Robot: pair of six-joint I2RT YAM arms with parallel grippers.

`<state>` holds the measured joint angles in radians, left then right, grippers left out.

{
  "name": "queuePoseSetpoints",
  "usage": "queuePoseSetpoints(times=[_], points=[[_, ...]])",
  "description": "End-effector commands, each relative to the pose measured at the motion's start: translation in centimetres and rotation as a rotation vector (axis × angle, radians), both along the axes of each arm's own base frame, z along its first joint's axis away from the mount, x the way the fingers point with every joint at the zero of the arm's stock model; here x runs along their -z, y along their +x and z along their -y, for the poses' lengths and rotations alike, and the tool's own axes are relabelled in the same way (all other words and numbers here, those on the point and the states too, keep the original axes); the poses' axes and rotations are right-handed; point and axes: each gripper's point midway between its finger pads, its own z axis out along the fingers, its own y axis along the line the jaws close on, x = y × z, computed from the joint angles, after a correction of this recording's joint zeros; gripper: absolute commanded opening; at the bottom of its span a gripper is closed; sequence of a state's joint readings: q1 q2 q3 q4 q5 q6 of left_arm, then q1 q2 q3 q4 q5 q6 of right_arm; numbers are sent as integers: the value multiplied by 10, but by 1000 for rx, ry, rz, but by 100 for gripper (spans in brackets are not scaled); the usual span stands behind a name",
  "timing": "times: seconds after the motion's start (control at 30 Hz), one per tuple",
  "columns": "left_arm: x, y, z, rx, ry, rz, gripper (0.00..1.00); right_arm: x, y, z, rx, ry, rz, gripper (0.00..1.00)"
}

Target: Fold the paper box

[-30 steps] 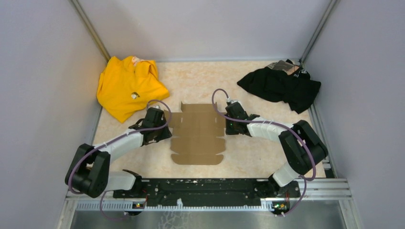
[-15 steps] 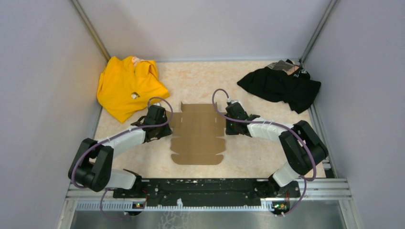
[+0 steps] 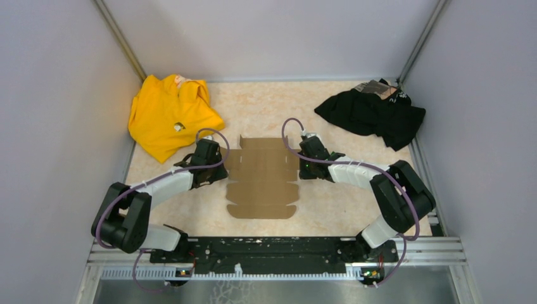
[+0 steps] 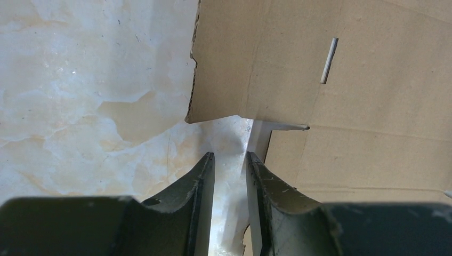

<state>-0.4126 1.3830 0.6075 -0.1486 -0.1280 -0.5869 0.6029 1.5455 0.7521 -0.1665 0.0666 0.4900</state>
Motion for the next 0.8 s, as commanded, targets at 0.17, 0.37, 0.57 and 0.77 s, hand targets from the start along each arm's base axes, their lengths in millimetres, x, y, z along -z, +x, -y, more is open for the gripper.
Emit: queuePoseSetpoints(times=[0.17, 0.37, 0.57, 0.77], points=[[6, -9, 3, 21, -11, -51, 34, 33, -44, 13, -59, -61, -162, 11], [0, -8, 9, 30, -41, -44, 33, 31, -46, 8, -77, -33, -166, 11], [-7, -6, 14, 40, -64, -31, 33, 26, -44, 4, -86, -19, -157, 11], [-14, -5, 16, 46, -75, -20, 32, 21, -42, 2, -89, -15, -147, 11]])
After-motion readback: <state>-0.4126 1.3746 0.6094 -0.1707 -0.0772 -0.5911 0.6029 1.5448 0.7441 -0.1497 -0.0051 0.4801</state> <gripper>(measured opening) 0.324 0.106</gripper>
